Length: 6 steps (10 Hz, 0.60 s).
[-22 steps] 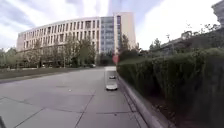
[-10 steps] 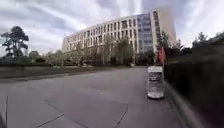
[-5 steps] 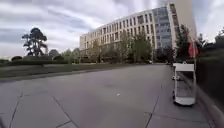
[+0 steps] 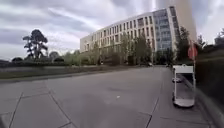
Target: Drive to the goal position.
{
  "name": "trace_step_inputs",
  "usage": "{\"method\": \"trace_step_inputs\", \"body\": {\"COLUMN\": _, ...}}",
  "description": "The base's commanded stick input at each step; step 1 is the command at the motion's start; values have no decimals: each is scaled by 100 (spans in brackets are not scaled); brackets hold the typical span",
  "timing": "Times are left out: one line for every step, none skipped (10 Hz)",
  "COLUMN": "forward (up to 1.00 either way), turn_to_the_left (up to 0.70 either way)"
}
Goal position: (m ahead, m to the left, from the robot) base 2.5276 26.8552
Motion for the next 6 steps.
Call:
{"method": "trace_step_inputs", "body": {"forward": -70, "turn_to_the_left": -35}}
{"method": "trace_step_inputs", "body": {"forward": -70, "turn_to_the_left": -35}}
{"method": "trace_step_inputs", "body": {"forward": -70, "turn_to_the_left": -35}}
{"method": "trace_step_inputs", "body": {"forward": -44, "turn_to_the_left": -57}}
{"method": "trace_step_inputs", "body": {"forward": 0, "turn_to_the_left": 0}}
{"method": "trace_step_inputs", "body": {"forward": 0, "turn_to_the_left": 0}}
